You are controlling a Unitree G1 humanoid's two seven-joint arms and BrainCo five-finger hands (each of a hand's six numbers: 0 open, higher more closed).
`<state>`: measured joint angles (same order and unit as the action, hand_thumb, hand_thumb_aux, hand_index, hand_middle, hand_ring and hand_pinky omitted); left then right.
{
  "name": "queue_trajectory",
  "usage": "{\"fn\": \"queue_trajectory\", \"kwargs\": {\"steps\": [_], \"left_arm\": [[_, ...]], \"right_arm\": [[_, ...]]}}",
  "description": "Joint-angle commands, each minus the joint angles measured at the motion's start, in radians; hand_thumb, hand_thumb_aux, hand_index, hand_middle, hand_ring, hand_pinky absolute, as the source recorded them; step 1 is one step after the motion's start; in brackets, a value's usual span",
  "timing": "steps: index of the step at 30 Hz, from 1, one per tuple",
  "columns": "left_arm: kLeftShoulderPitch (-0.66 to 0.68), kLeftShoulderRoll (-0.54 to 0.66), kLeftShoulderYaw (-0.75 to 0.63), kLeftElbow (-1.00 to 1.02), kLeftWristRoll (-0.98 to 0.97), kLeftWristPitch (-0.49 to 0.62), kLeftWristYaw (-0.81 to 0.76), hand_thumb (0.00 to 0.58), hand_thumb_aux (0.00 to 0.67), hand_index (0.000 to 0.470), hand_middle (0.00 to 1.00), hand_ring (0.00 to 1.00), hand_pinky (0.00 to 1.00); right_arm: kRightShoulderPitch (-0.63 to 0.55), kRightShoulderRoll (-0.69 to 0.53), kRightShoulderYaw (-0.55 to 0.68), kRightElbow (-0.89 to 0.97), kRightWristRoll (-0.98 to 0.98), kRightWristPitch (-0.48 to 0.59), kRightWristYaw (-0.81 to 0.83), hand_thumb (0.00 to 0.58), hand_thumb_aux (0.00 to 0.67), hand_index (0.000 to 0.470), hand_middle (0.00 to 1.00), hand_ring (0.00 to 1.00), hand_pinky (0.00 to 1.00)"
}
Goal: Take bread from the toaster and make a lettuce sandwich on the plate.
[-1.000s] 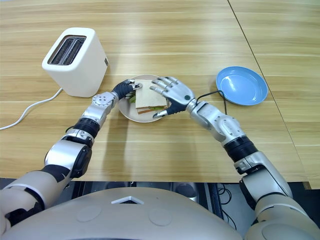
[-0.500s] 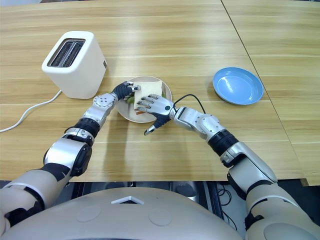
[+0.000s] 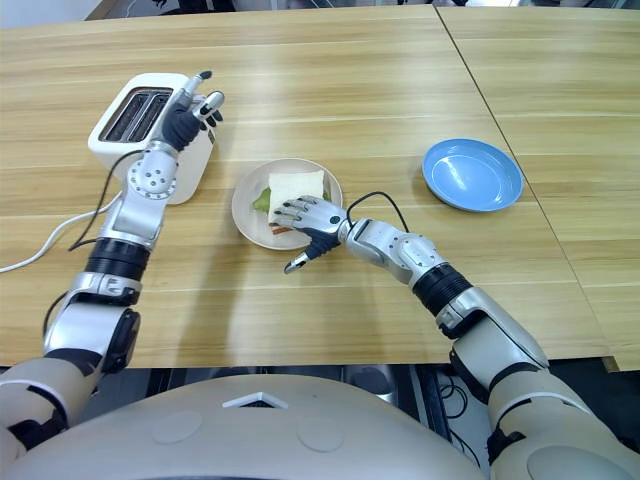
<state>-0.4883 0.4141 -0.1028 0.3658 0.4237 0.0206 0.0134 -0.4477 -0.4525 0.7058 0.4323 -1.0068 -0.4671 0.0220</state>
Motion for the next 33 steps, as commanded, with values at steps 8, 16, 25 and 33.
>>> {"fn": "queue_trajectory", "kwargs": {"steps": [8, 16, 25, 33], "left_arm": [[0.162, 0.000, 0.010, -0.236, -0.224, 0.061, -0.305, 0.580, 0.670, 0.460, 1.00, 1.00, 1.00], [0.387, 0.223, 0.155, -0.612, -0.444, 0.172, -0.597, 0.580, 0.670, 0.460, 1.00, 1.00, 1.00], [0.642, 0.436, -0.019, -0.624, -0.260, 0.109, -0.759, 0.580, 0.670, 0.460, 1.00, 1.00, 1.00], [0.500, 0.308, -0.213, -0.425, -0.124, 0.164, -0.744, 0.580, 0.670, 0.460, 1.00, 1.00, 1.00]], "right_arm": [[0.158, -0.080, -0.176, -0.324, 0.208, -0.213, -0.205, 0.000, 0.000, 0.000, 0.00, 0.00, 0.00], [0.400, -0.192, -0.465, -0.573, 0.430, -0.106, -0.074, 0.000, 0.000, 0.000, 0.00, 0.00, 0.00], [0.613, -0.304, -0.438, -0.567, 0.466, -0.024, 0.223, 0.580, 0.670, 0.460, 1.00, 1.00, 1.00], [0.499, -0.239, -0.342, -0.426, 0.328, -0.003, 0.268, 0.580, 0.670, 0.460, 1.00, 1.00, 1.00]]}}
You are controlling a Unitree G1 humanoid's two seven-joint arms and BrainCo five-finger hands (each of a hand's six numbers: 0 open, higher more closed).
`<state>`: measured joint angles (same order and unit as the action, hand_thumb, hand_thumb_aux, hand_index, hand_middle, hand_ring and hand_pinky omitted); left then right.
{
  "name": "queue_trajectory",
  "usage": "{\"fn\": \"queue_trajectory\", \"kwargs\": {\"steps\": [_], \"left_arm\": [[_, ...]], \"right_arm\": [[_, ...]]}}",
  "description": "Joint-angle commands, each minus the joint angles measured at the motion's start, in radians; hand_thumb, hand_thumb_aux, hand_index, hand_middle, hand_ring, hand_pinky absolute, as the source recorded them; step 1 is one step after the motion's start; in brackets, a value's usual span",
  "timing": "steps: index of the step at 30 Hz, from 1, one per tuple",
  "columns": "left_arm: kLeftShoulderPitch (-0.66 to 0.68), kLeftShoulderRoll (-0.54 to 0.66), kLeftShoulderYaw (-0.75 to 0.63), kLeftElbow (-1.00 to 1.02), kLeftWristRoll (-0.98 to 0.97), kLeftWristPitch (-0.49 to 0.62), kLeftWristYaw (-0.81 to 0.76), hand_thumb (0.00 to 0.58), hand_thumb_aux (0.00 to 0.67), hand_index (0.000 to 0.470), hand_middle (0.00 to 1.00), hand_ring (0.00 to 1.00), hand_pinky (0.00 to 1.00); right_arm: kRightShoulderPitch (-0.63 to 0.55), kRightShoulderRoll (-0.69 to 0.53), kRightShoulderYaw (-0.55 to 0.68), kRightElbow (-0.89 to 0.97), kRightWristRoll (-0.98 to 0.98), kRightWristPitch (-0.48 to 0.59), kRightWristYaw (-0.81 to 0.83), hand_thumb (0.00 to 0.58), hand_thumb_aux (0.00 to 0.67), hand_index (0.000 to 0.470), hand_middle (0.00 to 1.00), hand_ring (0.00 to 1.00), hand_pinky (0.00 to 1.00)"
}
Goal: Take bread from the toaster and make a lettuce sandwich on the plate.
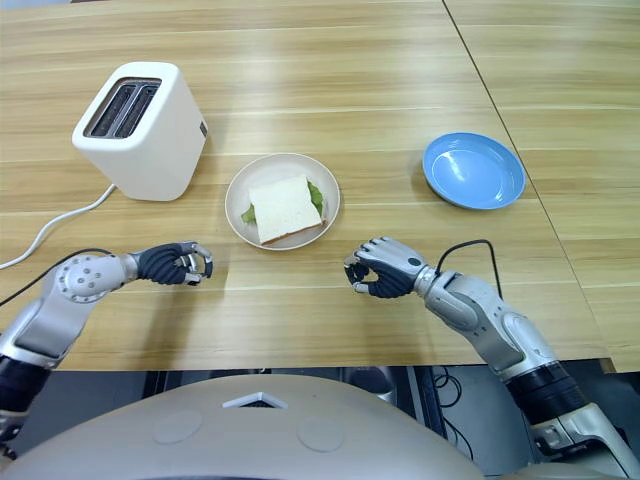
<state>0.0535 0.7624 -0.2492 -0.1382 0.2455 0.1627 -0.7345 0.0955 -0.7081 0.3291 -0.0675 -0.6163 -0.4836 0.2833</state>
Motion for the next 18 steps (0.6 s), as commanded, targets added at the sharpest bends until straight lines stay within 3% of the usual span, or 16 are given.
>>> {"fn": "queue_trajectory", "kwargs": {"steps": [1, 8, 17, 18], "left_arm": [[-0.059, -0.057, -0.084, 0.105, 0.067, 0.024, 0.007, 0.580, 0.670, 0.460, 1.00, 1.00, 1.00], [-0.275, -0.238, -0.121, 0.394, 0.151, 0.020, 0.171, 0.580, 0.670, 0.460, 1.00, 1.00, 1.00], [-0.540, -0.426, -0.076, 0.757, 0.139, -0.084, 0.396, 0.580, 0.670, 0.460, 1.00, 1.00, 1.00], [-0.557, -0.435, -0.066, 0.780, 0.135, -0.094, 0.419, 0.571, 0.586, 0.402, 1.00, 1.00, 1.00]], "right_arm": [[-0.066, 0.026, 0.046, 0.099, -0.078, 0.014, 0.004, 0.580, 0.670, 0.460, 1.00, 1.00, 1.00], [-0.293, 0.115, 0.126, 0.389, -0.202, 0.012, -0.097, 0.580, 0.670, 0.460, 1.00, 1.00, 1.00], [-0.702, 0.208, 0.217, 0.937, -0.316, -0.004, -0.400, 0.580, 0.670, 0.460, 1.00, 1.00, 1.00], [-0.734, 0.208, 0.227, 0.974, -0.334, 0.004, -0.447, 0.580, 0.670, 0.460, 1.00, 1.00, 1.00]]}}
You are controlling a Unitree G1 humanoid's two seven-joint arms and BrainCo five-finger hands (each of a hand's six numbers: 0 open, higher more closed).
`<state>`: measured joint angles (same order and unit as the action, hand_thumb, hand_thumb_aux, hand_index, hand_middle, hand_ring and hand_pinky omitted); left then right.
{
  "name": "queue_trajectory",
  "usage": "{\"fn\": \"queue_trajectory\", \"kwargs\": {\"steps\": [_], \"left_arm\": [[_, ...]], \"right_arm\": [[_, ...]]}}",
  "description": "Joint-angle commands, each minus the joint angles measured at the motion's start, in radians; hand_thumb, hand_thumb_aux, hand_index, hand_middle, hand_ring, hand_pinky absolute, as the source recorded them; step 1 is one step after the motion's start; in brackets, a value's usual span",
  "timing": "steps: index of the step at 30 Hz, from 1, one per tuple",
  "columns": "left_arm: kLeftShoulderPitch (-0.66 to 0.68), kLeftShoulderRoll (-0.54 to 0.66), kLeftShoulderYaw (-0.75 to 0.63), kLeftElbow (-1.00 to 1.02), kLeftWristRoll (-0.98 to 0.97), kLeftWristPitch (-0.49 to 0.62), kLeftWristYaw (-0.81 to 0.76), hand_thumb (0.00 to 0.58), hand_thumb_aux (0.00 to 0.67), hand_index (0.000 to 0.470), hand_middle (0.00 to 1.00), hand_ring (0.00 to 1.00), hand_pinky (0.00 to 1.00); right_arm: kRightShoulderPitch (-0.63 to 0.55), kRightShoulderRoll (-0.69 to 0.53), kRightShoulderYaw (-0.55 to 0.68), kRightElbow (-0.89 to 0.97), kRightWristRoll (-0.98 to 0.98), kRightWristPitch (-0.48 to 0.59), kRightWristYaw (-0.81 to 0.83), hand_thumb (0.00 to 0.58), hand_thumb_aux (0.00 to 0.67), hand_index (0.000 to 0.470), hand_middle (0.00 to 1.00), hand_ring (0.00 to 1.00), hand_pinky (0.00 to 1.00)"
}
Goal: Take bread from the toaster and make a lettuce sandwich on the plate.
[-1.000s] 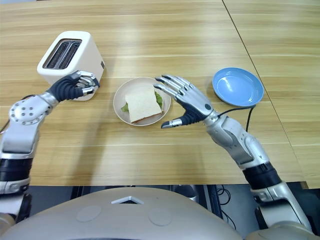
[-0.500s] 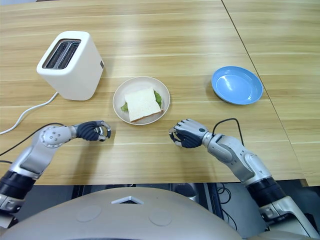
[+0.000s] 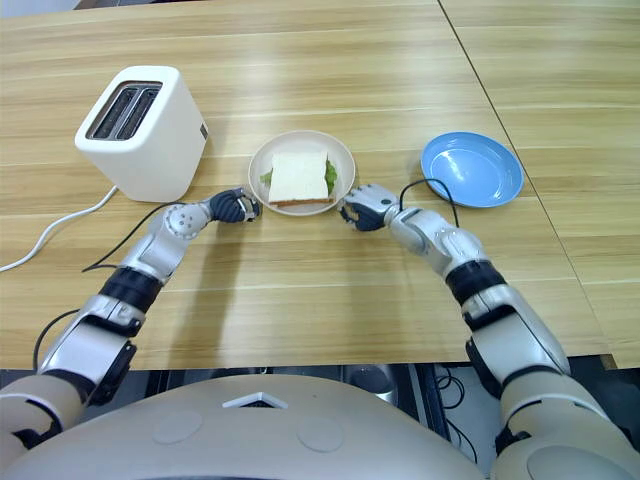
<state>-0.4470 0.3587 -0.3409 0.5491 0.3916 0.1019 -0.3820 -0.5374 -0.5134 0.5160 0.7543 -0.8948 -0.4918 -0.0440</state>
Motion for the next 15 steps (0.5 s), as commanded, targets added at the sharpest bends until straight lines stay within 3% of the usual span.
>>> {"fn": "queue_trajectory", "kwargs": {"steps": [1, 2, 3, 4, 6, 7, 9, 12, 15], "left_arm": [[-0.072, -0.037, 0.036, 0.114, -0.014, -0.043, 0.090, 0.506, 0.431, 0.296, 1.00, 1.00, 1.00], [-0.084, -0.041, 0.045, 0.132, -0.016, -0.051, 0.110, 0.438, 0.339, 0.233, 1.00, 1.00, 1.00], [-0.092, -0.041, 0.053, 0.142, -0.018, -0.063, 0.128, 0.156, 0.097, 0.067, 1.00, 1.00, 1.00], [-0.096, -0.040, 0.066, 0.142, -0.025, -0.079, 0.149, 0.000, 0.000, 0.000, 1.00, 1.00, 1.00], [-0.097, -0.037, 0.100, 0.123, -0.043, -0.118, 0.197, 0.000, 0.000, 0.000, 0.97, 0.97, 0.97], [-0.096, -0.038, 0.119, 0.109, -0.054, -0.153, 0.224, 0.000, 0.000, 0.000, 0.00, 0.00, 0.00], [-0.091, -0.047, 0.158, 0.081, -0.085, -0.221, 0.269, 0.000, 0.000, 0.000, 0.00, 0.00, 0.00], [-0.090, -0.097, 0.257, 0.059, -0.191, -0.342, 0.333, 0.000, 0.000, 0.000, 0.00, 0.00, 0.00], [-0.100, -0.150, 0.325, 0.099, -0.282, -0.414, 0.337, 0.000, 0.000, 0.000, 0.00, 0.00, 0.00]], "right_arm": [[-0.127, 0.011, 0.049, 0.184, -0.069, 0.020, -0.164, 0.580, 0.670, 0.460, 0.99, 0.99, 0.99], [-0.148, 0.006, 0.058, 0.210, -0.079, 0.028, -0.207, 0.511, 0.439, 0.301, 0.13, 0.13, 0.13], [-0.161, 0.000, 0.060, 0.228, -0.081, 0.030, -0.244, 0.027, 0.016, 0.011, 0.00, 0.00, 0.00], [-0.164, -0.009, 0.055, 0.235, -0.072, 0.021, -0.269, 0.000, 0.000, 0.000, 0.00, 0.00, 0.00], [-0.152, -0.030, 0.030, 0.223, -0.037, -0.009, -0.301, 0.000, 0.000, 0.000, 0.00, 0.00, 0.00], [-0.134, -0.042, 0.008, 0.206, -0.004, -0.036, -0.307, 0.000, 0.000, 0.000, 0.00, 0.00, 0.00], [-0.091, -0.054, -0.054, 0.165, 0.098, -0.104, -0.304, 0.000, 0.000, 0.000, 0.00, 0.00, 0.00], [0.042, -0.013, -0.237, 0.027, 0.448, -0.230, -0.220, 0.000, 0.000, 0.000, 0.00, 0.00, 0.00], [0.143, 0.064, -0.340, -0.086, 0.723, -0.230, -0.077, 0.000, 0.000, 0.000, 0.00, 0.00, 0.00]]}}
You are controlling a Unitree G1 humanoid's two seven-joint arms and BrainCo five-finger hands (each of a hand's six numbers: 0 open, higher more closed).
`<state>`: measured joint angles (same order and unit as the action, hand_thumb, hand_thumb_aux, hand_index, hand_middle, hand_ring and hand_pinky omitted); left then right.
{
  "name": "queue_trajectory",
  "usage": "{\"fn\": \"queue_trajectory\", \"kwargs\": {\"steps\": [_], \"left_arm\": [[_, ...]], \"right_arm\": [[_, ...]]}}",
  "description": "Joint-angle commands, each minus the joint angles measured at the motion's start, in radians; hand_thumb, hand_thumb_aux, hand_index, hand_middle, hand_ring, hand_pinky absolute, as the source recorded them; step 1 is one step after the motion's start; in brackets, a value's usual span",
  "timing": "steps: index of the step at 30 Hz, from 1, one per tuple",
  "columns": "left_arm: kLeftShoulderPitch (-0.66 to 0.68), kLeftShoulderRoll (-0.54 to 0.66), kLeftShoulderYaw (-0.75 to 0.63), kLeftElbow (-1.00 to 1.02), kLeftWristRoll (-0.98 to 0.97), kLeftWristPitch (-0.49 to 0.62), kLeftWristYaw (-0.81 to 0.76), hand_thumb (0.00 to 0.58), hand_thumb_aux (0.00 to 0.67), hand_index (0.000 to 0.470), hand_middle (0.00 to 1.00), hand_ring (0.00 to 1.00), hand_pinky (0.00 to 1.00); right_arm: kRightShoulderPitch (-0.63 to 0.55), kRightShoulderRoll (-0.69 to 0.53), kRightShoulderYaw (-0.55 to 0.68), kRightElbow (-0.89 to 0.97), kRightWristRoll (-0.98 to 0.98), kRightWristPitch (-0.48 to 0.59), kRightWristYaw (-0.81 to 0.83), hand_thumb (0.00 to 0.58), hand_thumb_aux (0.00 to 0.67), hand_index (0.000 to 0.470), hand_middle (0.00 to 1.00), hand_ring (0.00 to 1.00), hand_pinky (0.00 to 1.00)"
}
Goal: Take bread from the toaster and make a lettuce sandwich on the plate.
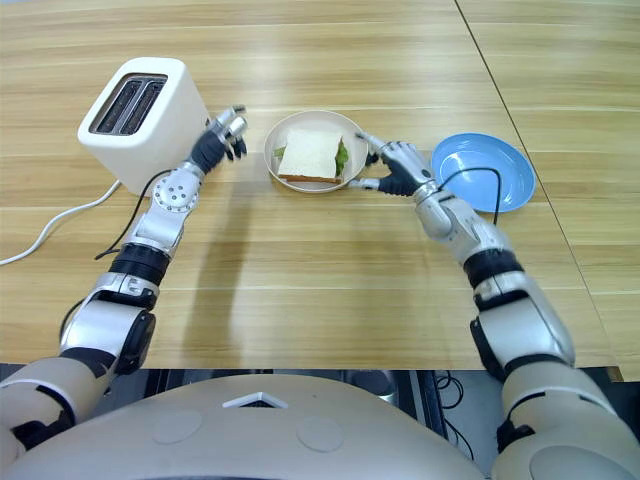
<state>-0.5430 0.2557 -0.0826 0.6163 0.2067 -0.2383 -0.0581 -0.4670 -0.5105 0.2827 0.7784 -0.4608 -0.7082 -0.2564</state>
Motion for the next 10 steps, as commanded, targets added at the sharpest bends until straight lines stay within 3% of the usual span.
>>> {"fn": "queue_trajectory", "kwargs": {"steps": [1, 6, 10], "left_arm": [[-0.010, -0.070, 0.092, 0.054, -0.140, -0.091, -0.002, 0.000, 0.000, 0.000, 0.00, 0.00, 0.00], [-0.085, -0.160, 0.204, 0.255, -0.280, -0.091, -0.025, 0.000, 0.000, 0.000, 0.00, 0.00, 0.00], [-0.117, -0.177, 0.216, 0.331, -0.282, -0.138, -0.016, 0.000, 0.000, 0.000, 0.00, 0.00, 0.00]], "right_arm": [[0.095, 0.079, -0.125, -0.131, 0.339, 0.002, 0.178, 0.000, 0.000, 0.000, 0.00, 0.00, 0.00], [0.150, 0.167, -0.211, -0.125, 0.523, 0.067, 0.324, 0.000, 0.000, 0.000, 0.00, 0.00, 0.00], [0.165, 0.234, -0.289, -0.103, 0.619, 0.101, 0.385, 0.000, 0.000, 0.000, 0.00, 0.00, 0.00]]}}
